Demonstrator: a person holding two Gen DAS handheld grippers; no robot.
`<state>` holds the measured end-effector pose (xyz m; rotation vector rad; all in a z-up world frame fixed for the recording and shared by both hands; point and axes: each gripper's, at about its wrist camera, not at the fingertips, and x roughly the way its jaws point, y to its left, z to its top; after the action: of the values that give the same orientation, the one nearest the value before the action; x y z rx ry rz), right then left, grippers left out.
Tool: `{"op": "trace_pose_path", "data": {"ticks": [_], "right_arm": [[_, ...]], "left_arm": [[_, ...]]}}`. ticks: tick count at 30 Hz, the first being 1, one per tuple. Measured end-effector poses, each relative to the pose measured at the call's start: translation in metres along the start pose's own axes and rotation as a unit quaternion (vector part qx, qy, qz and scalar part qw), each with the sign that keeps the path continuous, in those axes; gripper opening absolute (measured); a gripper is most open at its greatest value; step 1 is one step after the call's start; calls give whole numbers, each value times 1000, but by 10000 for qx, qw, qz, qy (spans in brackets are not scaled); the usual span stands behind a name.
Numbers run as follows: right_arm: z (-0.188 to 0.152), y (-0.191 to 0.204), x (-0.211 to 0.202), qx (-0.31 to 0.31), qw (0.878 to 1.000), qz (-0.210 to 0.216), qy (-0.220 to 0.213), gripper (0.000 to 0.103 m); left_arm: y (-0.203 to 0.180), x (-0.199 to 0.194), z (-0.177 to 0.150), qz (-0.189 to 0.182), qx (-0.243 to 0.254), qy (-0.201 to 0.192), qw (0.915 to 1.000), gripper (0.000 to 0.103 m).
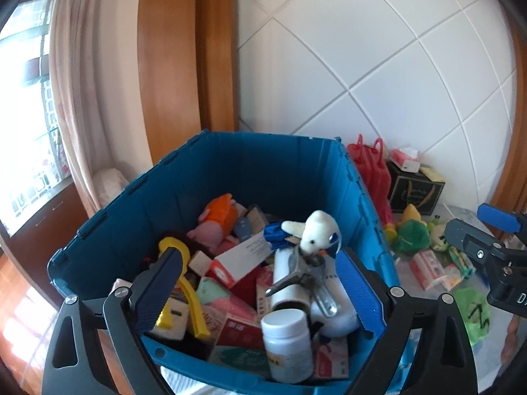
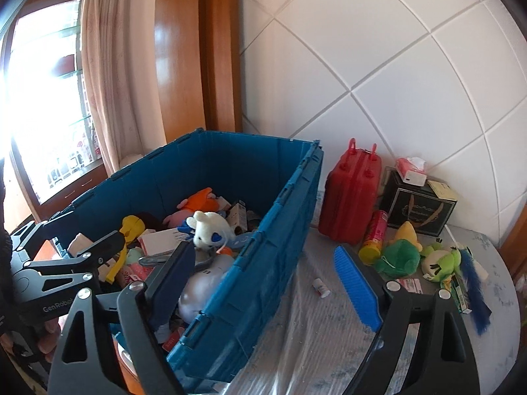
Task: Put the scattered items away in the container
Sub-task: 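Open both grippers to drop the pig and doll into the crate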
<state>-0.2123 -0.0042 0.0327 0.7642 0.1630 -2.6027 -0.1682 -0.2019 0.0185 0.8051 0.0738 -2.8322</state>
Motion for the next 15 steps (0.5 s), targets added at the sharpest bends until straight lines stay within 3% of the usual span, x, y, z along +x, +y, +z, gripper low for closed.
{"op": "trace_pose_path", "data": {"ticks": [7, 15], "right_arm": [[-16, -66, -27, 314, 9988, -372, -78, 96], [-45, -167, -73, 616, 9950, -759, -179, 102]], "left_arm": [[-70, -14, 7, -311, 260, -220, 9989, 101], [-182, -18, 6, -648, 389, -205, 9969, 101]]}}
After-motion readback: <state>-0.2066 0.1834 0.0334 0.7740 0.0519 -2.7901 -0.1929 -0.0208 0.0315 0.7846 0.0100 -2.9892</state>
